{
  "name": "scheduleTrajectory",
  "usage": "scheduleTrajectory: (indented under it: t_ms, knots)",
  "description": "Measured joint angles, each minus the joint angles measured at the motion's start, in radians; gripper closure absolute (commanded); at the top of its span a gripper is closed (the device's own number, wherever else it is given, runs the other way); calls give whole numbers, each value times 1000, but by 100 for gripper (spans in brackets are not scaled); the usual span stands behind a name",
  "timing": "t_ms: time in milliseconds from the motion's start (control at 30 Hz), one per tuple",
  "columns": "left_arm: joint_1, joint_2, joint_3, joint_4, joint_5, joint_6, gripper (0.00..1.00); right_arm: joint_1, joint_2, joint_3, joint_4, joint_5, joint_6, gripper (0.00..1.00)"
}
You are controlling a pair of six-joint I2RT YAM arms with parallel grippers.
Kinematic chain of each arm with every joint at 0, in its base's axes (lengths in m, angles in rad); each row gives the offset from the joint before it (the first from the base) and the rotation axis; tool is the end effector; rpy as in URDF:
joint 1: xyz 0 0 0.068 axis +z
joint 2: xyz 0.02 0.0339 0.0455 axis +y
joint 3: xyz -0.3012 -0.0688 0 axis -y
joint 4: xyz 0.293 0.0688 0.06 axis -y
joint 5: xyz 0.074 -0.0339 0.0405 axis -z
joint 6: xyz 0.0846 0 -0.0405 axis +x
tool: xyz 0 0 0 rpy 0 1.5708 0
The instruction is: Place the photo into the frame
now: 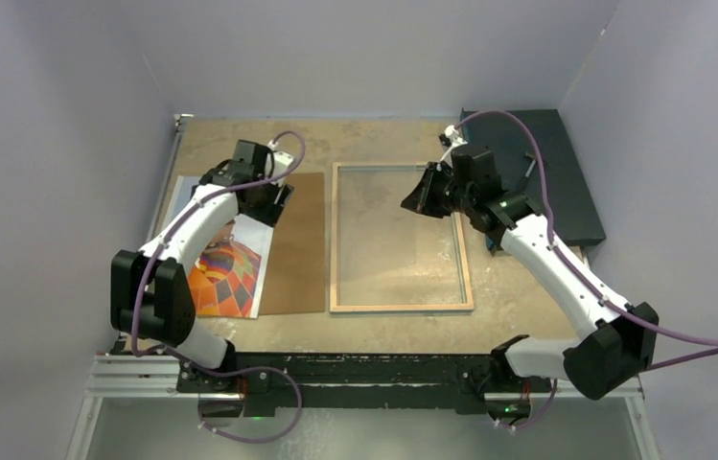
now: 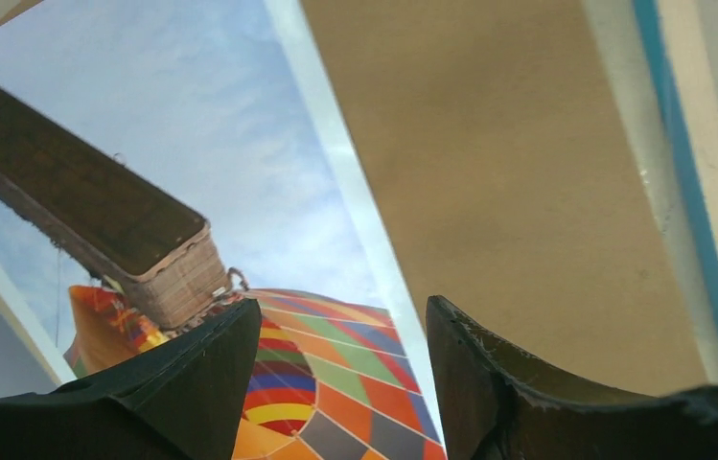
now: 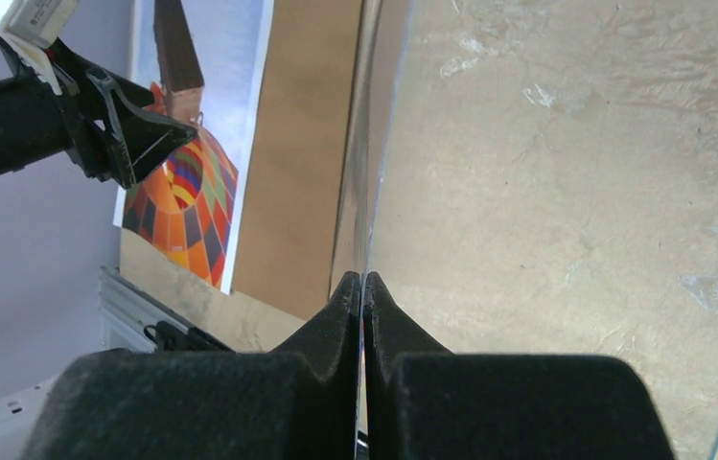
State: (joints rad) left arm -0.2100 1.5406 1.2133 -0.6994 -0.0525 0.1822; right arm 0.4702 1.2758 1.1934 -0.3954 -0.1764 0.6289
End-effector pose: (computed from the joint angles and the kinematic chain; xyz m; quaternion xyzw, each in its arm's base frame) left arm 0.3820 -0.0769 0.2416 0.1807 0.9458 0.0215 0.2689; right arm 0.3223 0.1804 0.3650 0.0218 0.8520 0.3346 0.4021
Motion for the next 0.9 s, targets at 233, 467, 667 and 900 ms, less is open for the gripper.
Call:
scheduleTrajectory:
  t_ms: [233,467,667,900]
  knots:
    - [-109,36,6,-20,-11,-47,36,0,5,-9,-52,12,-35,100]
    - [-187,156,76,-18,-26,-101,36,-9,1,-50,-90,73,-51,100]
    - [-203,169,105,-17,-16,-127,30,-12,9,-77,-100,128,-72,100]
    - [-203,159,105,-20,-3,-142,31,-12,77,-125,-100,216,-98,100]
